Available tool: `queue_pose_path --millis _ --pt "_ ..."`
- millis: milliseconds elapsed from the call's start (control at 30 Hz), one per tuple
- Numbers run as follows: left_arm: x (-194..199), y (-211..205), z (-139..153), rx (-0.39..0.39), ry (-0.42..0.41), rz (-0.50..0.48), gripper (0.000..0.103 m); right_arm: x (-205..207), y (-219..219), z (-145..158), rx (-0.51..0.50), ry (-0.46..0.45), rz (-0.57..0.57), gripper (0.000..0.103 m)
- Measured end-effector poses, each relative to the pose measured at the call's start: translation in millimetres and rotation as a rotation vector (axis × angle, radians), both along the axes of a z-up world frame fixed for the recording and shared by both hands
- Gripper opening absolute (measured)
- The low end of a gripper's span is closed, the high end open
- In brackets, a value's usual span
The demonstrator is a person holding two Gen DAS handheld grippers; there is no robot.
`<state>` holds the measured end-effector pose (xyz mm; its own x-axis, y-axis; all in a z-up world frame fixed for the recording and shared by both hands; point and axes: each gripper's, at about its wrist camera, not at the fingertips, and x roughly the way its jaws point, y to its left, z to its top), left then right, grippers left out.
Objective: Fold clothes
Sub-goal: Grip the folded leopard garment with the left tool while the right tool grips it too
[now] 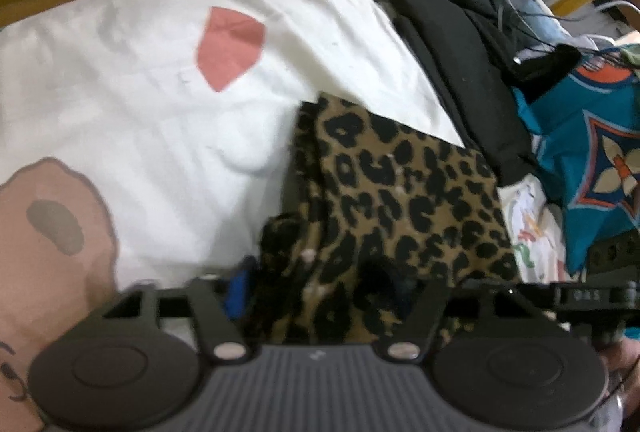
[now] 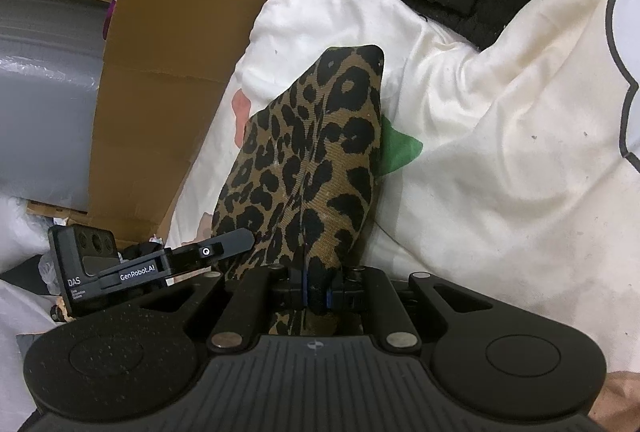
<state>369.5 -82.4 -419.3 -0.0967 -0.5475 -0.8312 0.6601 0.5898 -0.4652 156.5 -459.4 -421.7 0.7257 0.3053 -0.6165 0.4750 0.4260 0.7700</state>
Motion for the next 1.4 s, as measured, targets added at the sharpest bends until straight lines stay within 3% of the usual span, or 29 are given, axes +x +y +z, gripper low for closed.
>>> queue_pose_path --millis 133,200,433,467,500,533,700,867,967,1100,1400 --pt "-0.3 -0.5 9.5 -0.005 -0.032 -0.010 0.045 0.7 0.6 0.8 0.000 0.001 0.000 0.007" --pt "2.9 3.3 11.5 -0.027 -0.018 0.001 0.043 1.0 0.8 1.2 0.001 0.002 0.001 0.007" --pt "7.1 1.2 -2.8 -0.014 0.027 0.001 0.062 2.0 0.0 -2.8 0.021 0.016 -0.005 0.013" --pt "8.9 0.5 -4.8 -0.020 0.044 0.004 0.064 2.3 0.5 -3.6 0.019 0.019 -0.003 0.019" --pt "10.7 -1.0 -6.2 -0.025 0.058 0.001 0.065 2.6 1.0 -4.7 0.019 0.020 -0.003 0.031" --pt "12.4 -2.8 -7.5 -0.030 0.072 -0.002 0.065 2.9 1.6 -5.8 0.019 0.022 -0.002 0.034" --pt "19.2 -14.6 -11.5 -0.031 0.134 -0.034 0.063 9.2 5.2 -9.8 0.031 0.024 -0.013 0.036" --pt "21.8 -21.2 -13.1 -0.014 0.178 -0.022 0.037 12.2 7.3 -10.2 0.017 0.052 -0.026 0.023" --pt "16.9 -25.3 -7.3 -0.002 0.152 -0.047 0.031 12.3 8.1 -8.4 0.006 0.074 -0.032 0.018" --pt "11.1 -26.5 2.6 0.003 0.117 -0.055 0.028 15.8 10.5 -0.1 -0.029 0.082 -0.018 0.010" --pt "0.4 -9.3 29.7 -0.015 0.071 0.020 0.026 25.3 20.0 26.4 -0.126 0.086 0.047 0.007"
